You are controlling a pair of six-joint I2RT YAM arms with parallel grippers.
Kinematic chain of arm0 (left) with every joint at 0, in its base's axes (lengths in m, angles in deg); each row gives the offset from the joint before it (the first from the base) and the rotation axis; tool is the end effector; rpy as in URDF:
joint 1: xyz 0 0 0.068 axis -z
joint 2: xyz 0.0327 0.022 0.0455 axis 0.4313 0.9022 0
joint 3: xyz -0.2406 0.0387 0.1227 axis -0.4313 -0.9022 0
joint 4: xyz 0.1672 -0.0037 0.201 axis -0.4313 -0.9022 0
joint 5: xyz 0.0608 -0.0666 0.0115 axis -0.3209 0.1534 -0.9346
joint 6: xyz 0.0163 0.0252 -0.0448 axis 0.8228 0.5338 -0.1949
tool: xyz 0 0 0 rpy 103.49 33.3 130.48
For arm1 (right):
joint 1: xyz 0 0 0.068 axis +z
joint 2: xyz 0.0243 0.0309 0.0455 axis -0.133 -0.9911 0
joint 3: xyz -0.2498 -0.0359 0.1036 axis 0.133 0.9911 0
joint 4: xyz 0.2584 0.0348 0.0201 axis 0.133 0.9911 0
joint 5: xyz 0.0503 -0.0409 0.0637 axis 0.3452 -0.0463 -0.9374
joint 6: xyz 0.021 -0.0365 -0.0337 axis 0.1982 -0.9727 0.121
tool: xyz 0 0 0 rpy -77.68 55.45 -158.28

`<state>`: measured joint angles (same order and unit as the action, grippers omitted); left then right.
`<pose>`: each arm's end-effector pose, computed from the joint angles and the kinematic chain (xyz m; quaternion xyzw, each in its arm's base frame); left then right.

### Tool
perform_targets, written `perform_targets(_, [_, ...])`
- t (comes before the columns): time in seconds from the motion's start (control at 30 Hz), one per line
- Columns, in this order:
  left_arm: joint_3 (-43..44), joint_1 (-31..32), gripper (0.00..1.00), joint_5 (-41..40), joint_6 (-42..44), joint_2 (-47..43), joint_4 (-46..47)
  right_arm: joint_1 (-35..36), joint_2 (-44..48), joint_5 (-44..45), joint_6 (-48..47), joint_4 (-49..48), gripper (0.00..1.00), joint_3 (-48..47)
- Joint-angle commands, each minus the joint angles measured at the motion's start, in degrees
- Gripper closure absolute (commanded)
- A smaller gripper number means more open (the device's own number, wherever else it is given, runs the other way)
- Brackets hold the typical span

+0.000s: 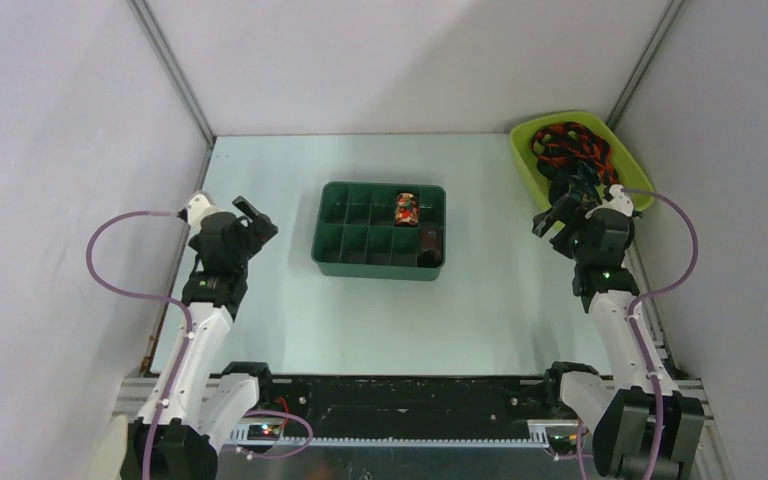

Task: Roll the ties
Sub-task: Move the storage box to the corner of the board.

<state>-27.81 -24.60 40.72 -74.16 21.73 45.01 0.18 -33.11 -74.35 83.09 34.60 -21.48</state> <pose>0.1981 0.0065 0.2821 -0.3222 0.7759 -0.0552 0.5395 0.2206 -0.0259 0.2541 0.2510 0.8088 0.1375 0.5137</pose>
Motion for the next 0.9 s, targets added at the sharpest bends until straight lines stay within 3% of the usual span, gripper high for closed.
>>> perform_targets(0.0, [0.62,-0.34,0.0,-3.67,-0.01,-1.78,-1.83,-0.73,-1.07,-1.71,0.5,-2.35,0.01,0.04])
perform_targets(0.3, [0.2,-0.33,0.0,-5.65,-0.1,-3.11,-2.92,0.44,-3.26,-2.45,1.22,-1.98,0.01,-1.77])
perform_targets(0.53, [-1.38,-0.32,0.0,-3.59,-1.03,-3.97,-1.13,6.82,-6.89,-1.61,1.07,-2.08,0.06,-5.03])
perform_targets(0.87, [-1.73,0.54,0.0,-0.69,-0.06,-3.64,0.01,22.96,-30.91,-10.79,1.03,-4.16,0.23,-18.67])
